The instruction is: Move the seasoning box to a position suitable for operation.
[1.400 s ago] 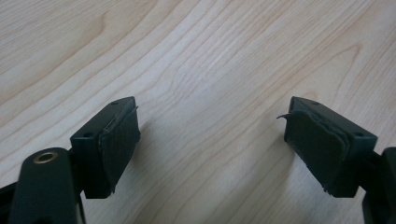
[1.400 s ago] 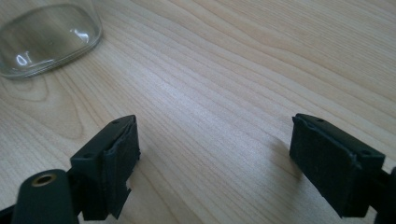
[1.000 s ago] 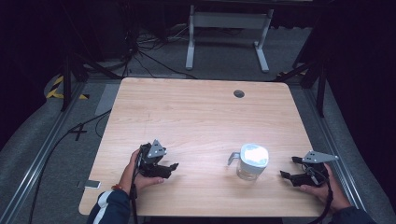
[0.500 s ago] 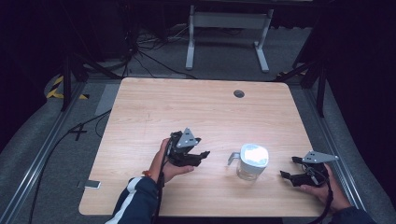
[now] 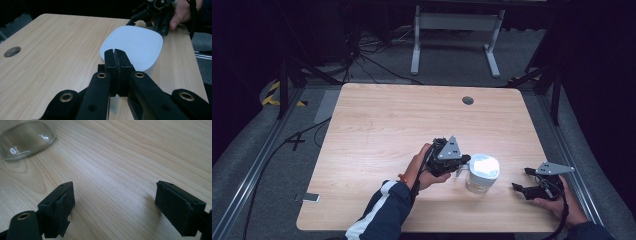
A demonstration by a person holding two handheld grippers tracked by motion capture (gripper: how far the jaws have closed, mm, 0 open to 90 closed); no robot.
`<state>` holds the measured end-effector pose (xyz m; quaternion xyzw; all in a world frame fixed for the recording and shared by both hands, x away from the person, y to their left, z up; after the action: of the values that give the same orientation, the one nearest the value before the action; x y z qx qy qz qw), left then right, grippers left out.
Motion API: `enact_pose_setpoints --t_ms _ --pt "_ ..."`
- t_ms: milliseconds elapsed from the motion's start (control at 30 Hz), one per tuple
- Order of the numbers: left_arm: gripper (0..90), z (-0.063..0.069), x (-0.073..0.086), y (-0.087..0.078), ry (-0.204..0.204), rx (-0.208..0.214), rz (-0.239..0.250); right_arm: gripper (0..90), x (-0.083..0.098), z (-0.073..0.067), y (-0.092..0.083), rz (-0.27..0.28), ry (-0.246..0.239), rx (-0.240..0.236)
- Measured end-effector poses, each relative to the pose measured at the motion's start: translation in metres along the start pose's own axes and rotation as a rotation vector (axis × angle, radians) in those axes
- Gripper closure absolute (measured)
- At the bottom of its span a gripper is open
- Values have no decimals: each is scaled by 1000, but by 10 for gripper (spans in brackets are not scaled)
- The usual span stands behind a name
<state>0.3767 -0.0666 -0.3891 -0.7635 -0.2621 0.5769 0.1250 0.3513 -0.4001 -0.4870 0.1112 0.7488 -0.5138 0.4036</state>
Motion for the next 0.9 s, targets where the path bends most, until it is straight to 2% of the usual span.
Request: enact_pose_setpoints --t_ms 167,267,367,467,567,633,767,900 --pt "895 2 -5 7 4 -9 -6 162 0 0 0 0 1 -4" --pt "896 4 -7 11 23 -8 -13 166 0 0 0 -2 -8 -4" --pt "896 4 -8 16 41 -9 -46 171 0 0 -1 -5 -8 -5" --pt "897 2 -6 17 14 -15 -27 183 0 -1 -2 -8 -9 -8" --pt "897 -1 -4 16 11 -15 -28 205 1 -1 -3 -11 -13 -7" --pt "898 -1 -2 16 -12 -8 -15 236 1 -1 -4 -14 -14 -11" --pt "897 -2 -2 16 -7 -7 -12 320 -3 -7 -7 -15 -41 -1" --pt "897 -2 -2 16 -3 -8 -11 426 -17 -22 -19 48 -54 -45"
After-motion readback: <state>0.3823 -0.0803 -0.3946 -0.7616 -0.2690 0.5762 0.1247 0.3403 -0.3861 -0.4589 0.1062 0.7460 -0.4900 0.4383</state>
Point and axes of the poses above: each handheld gripper's, and its own axes: y roughly forward along the jaws, x roughly out of its underside, z roughly to its right, the point moved 3 cm from there along y, roughly forward along the jaws, and after that the axes turned 14 degrees about y, right-handed, at the moved point
